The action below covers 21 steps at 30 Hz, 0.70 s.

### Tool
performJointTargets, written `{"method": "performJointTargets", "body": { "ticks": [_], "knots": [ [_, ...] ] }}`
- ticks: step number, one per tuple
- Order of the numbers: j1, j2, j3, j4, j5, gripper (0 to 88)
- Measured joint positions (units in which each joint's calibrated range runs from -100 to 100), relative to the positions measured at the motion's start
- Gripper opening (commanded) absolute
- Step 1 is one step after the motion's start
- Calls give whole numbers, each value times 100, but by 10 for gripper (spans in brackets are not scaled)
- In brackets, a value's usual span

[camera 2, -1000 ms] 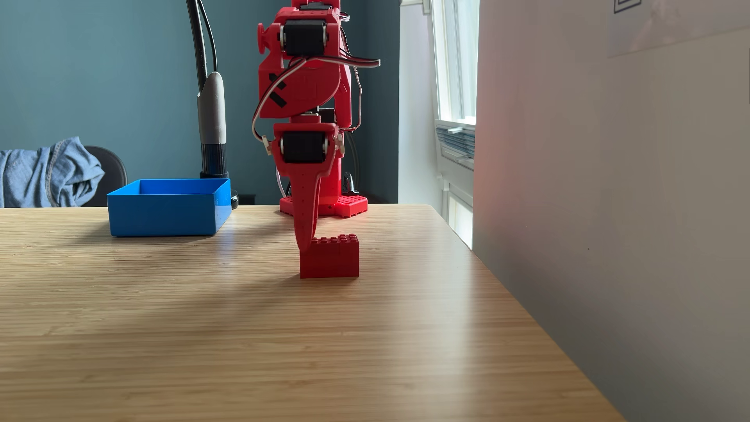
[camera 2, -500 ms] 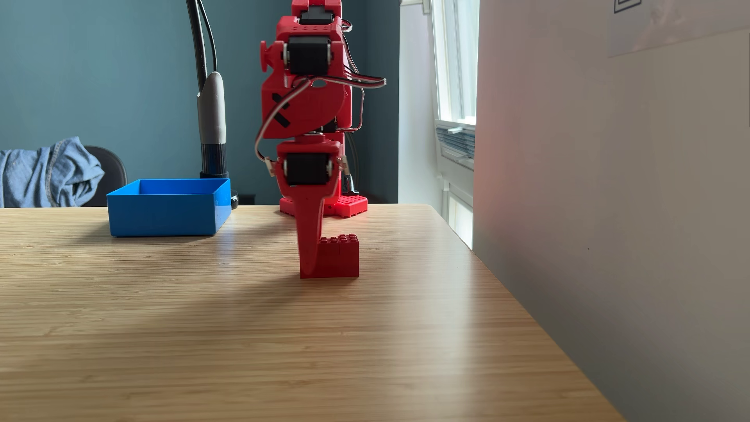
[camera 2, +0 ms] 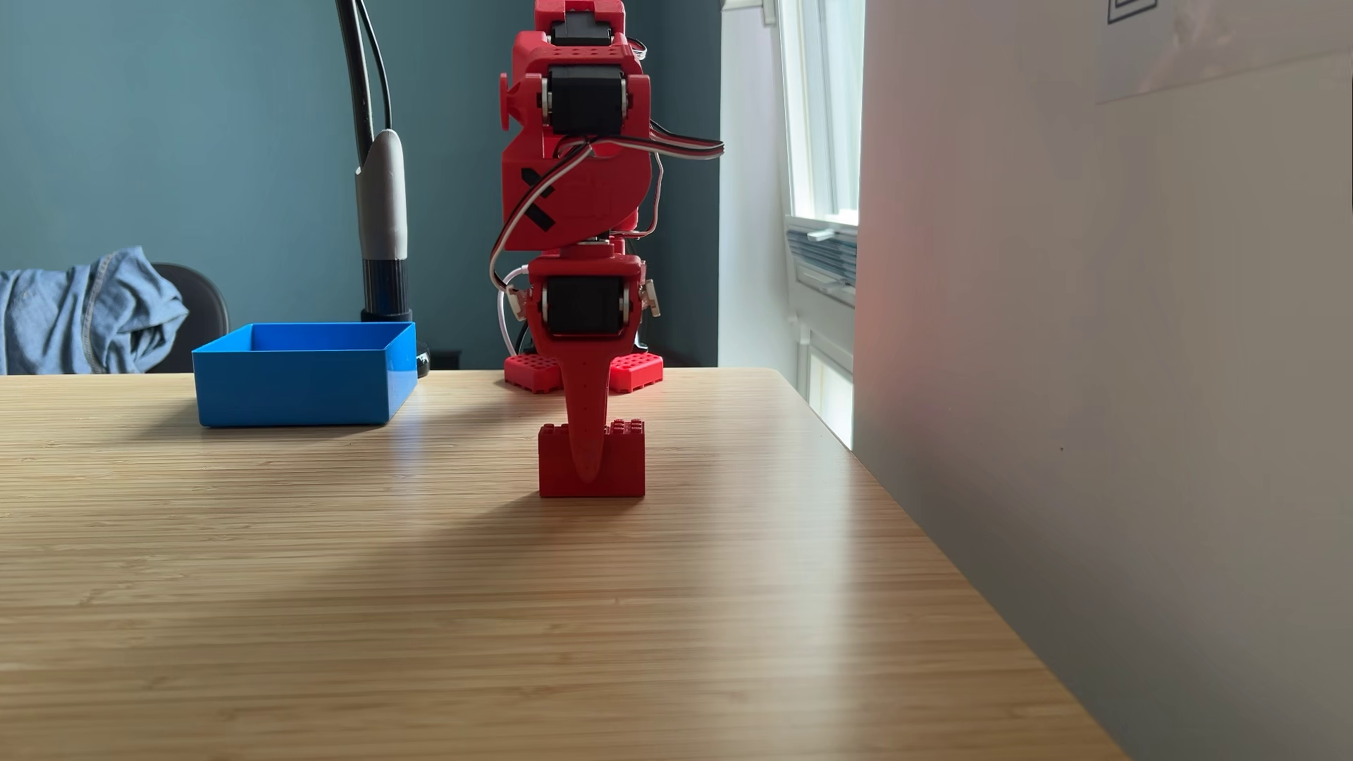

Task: Put the red lego brick in blue bin

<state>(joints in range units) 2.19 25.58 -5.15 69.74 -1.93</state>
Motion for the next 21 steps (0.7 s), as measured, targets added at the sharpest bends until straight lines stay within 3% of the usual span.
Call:
{"method": "performJointTargets", "body": {
  "ticks": [9, 21],
  "knots": [
    [194, 0, -227, 16, -34, 1],
    [1142, 0, -1022, 1335, 44, 1]
  ]
}}
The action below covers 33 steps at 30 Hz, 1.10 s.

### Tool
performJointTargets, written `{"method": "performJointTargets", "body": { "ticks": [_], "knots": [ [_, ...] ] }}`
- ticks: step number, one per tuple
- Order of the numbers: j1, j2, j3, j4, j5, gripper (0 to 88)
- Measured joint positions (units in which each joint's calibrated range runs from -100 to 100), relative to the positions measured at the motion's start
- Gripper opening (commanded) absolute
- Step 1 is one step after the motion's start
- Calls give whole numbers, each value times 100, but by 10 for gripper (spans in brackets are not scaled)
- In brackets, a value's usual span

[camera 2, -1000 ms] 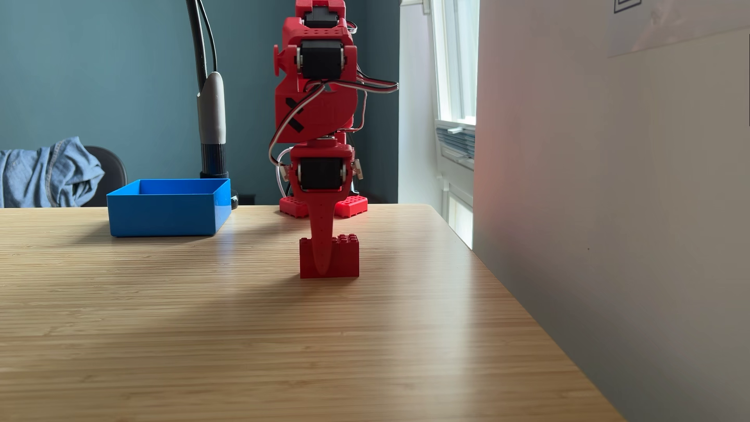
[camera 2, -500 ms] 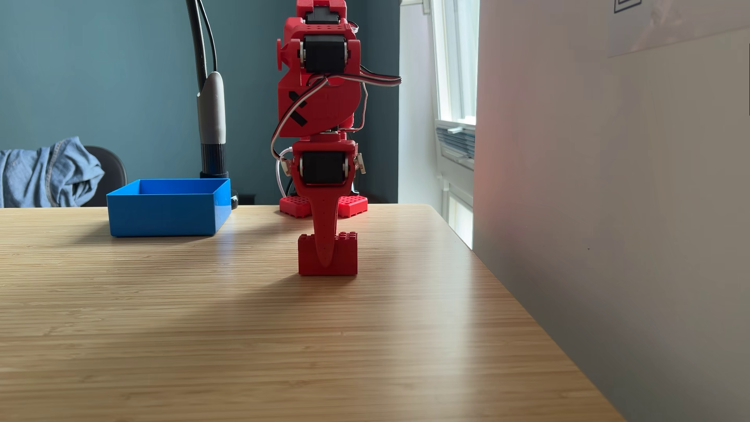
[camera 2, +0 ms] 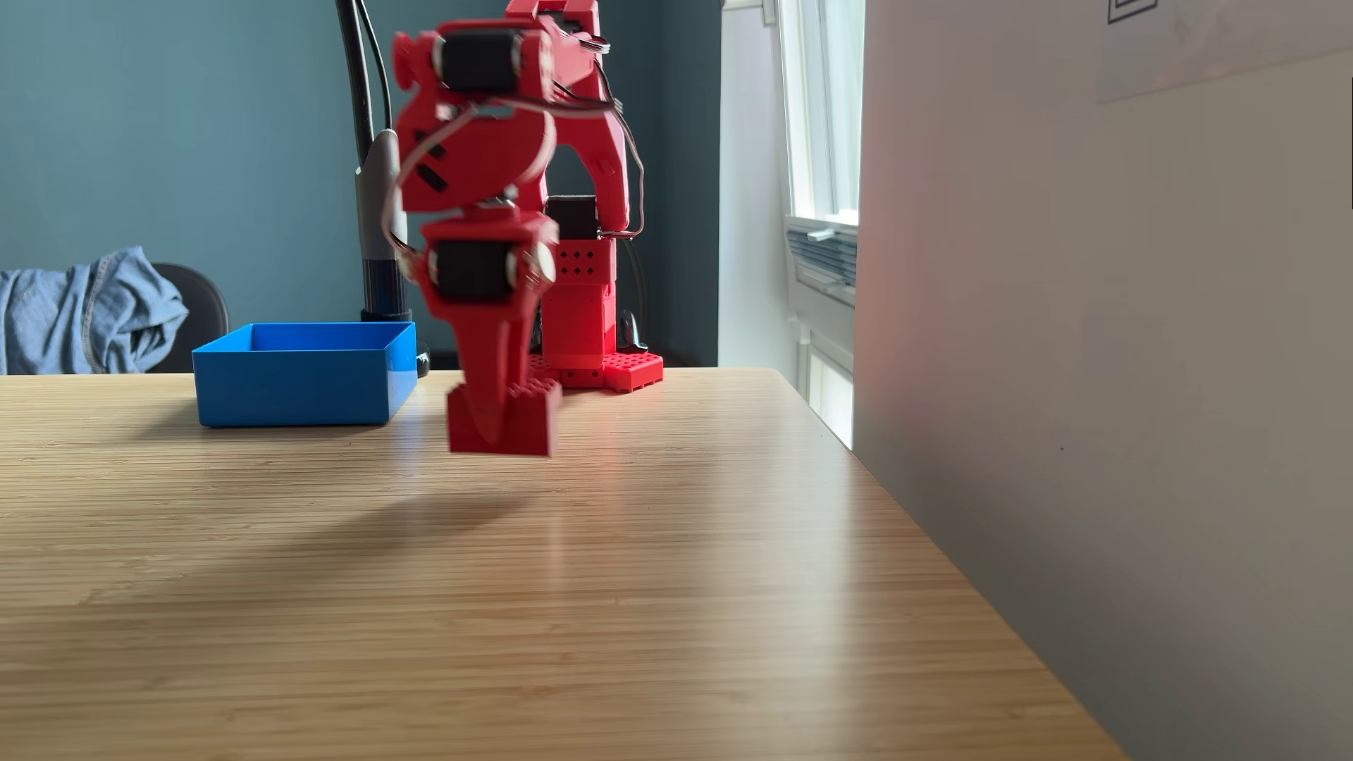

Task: Put the red lego brick in blue bin

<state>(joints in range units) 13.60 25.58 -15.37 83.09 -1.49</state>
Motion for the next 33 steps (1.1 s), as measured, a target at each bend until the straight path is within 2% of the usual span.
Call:
{"method": "performJointTargets", "body": {
  "ticks": [6, 11, 20, 33],
  "knots": [
    [769, 0, -1083, 853, 132, 1],
    [1393, -84, -1249, 1083, 317, 1],
    [2283, -1352, -166, 1098, 694, 1],
    [3887, -3192, 1397, 1098, 1538, 1]
  ]
}}
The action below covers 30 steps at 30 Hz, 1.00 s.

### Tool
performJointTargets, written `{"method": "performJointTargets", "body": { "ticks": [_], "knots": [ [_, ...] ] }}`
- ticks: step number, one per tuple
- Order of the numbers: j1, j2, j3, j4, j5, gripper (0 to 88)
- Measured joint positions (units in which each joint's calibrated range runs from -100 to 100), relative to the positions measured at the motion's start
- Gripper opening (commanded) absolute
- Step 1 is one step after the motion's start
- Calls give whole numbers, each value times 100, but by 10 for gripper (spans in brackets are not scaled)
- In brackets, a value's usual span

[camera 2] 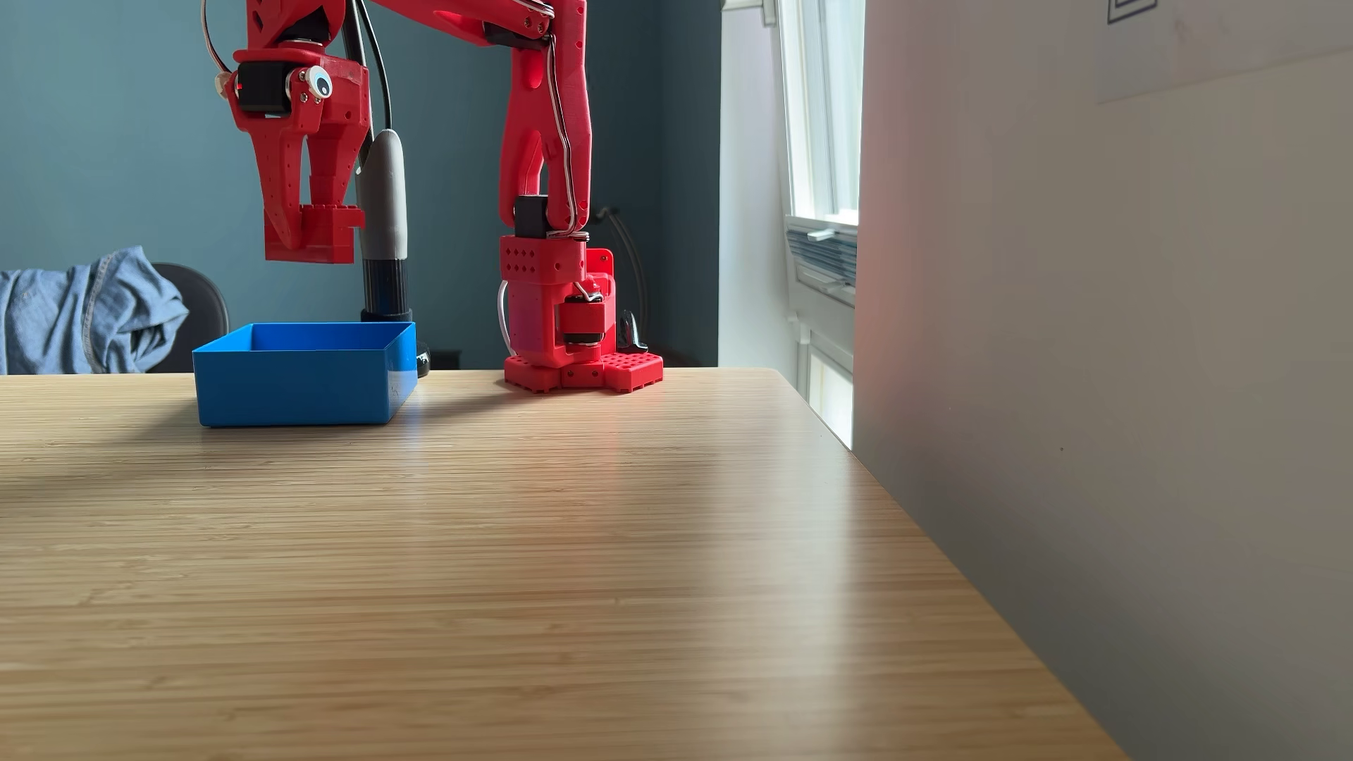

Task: Put the red lego brick in blue bin

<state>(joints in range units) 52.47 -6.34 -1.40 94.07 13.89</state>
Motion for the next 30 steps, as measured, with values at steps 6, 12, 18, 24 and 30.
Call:
{"method": "performJointTargets", "body": {
  "ticks": [6, 12, 18, 24, 30],
  "knots": [
    [834, -353, 550, 0, 415, 1],
    [1571, -403, 1293, -395, 747, 1],
    [1968, -403, 1895, -893, 982, 1],
    [2186, -403, 2507, -1557, 1089, 1],
    [2243, -403, 3170, -2276, 1128, 1]
  ]
}}
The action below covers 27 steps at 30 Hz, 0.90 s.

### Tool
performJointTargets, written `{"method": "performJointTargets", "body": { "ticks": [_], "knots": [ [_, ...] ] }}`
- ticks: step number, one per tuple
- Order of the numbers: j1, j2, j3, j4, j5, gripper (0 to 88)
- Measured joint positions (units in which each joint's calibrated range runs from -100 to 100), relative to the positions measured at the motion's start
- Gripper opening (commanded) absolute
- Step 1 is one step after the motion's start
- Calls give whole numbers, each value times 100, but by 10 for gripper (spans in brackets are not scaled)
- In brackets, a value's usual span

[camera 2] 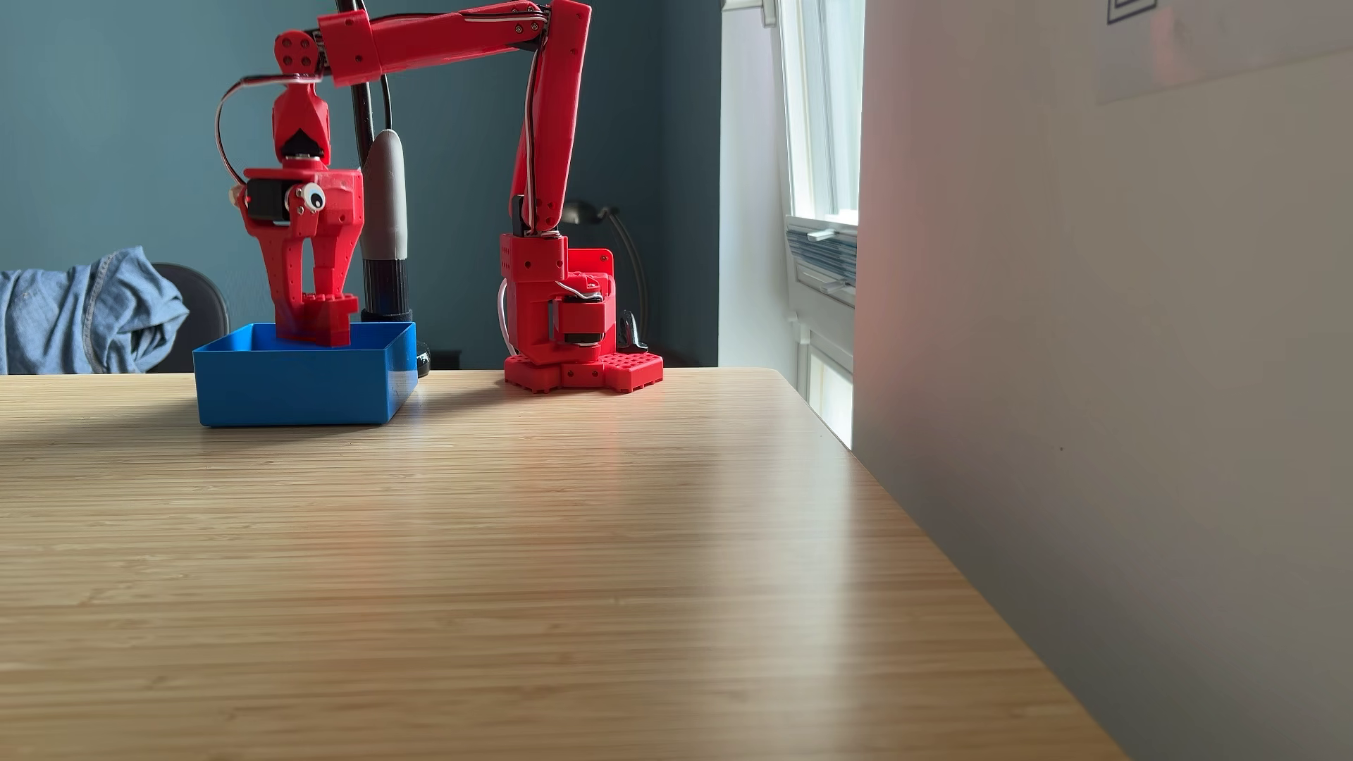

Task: Put the red lego brick in blue bin

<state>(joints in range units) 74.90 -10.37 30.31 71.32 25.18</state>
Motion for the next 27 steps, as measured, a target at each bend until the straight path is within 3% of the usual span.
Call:
{"method": "performJointTargets", "body": {
  "ticks": [15, 27],
  "knots": [
    [-121, 0, 891, -514, 0, 6],
    [-138, 0, 934, -585, 0, 225]
  ]
}}
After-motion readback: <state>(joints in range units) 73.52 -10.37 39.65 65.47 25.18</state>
